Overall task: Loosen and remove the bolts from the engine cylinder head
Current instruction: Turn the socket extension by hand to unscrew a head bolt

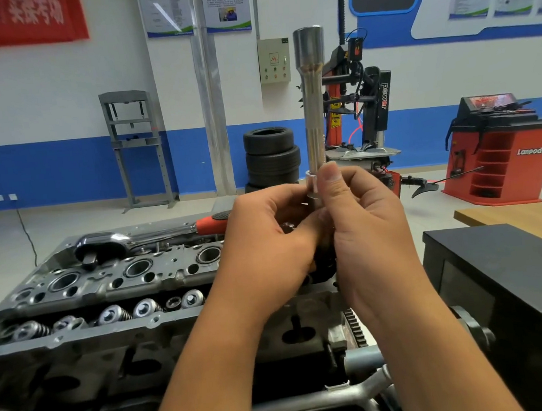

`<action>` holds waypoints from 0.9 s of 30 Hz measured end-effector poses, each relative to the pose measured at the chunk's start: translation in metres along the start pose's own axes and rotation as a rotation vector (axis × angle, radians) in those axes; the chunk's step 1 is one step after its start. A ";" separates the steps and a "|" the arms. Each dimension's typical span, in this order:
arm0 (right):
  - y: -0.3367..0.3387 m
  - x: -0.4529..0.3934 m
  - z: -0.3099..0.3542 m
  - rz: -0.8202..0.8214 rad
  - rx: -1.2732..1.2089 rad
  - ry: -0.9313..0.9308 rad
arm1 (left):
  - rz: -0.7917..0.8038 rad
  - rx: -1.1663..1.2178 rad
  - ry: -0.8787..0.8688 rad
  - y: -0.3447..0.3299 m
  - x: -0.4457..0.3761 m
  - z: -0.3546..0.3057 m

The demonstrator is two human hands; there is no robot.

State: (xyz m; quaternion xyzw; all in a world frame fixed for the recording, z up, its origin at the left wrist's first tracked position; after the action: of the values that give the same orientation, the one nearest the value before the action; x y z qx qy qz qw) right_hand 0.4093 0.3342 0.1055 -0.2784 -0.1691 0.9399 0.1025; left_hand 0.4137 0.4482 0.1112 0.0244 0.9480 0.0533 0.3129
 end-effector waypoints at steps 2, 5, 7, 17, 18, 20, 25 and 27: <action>-0.001 -0.001 0.000 -0.015 -0.012 -0.010 | 0.006 -0.008 0.010 0.000 0.000 0.000; -0.002 -0.001 0.001 -0.021 -0.058 -0.007 | -0.033 -0.086 -0.011 0.000 -0.001 0.002; -0.002 0.000 0.001 -0.018 -0.041 0.011 | -0.078 -0.141 -0.030 -0.001 -0.001 0.003; -0.003 0.001 0.001 -0.026 0.009 0.025 | -0.013 -0.134 -0.043 -0.005 0.001 0.001; -0.003 0.001 0.001 -0.025 -0.001 0.021 | -0.028 -0.147 -0.042 -0.005 0.000 0.001; -0.003 0.001 0.002 -0.022 -0.022 0.015 | -0.059 -0.167 -0.033 -0.004 -0.001 0.002; -0.003 0.003 0.001 -0.012 0.025 0.042 | -0.077 -0.157 -0.039 -0.003 0.000 0.002; -0.003 0.003 0.001 -0.015 0.027 0.040 | -0.004 -0.094 -0.033 -0.003 0.002 -0.001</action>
State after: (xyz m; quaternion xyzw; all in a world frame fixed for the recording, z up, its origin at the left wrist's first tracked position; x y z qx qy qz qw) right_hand 0.4067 0.3370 0.1060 -0.2946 -0.1564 0.9355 0.1167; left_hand 0.4114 0.4454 0.1109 0.0087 0.9391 0.0967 0.3296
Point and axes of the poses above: each hand's wrist, its own x-axis away from the middle knuckle, its own y-axis out of the back of the hand, z = x × y, the point moved 1 cm from there along -x, towards the middle knuckle, and after that the axes turned 5 degrees about -z, right-handed, at the moved point
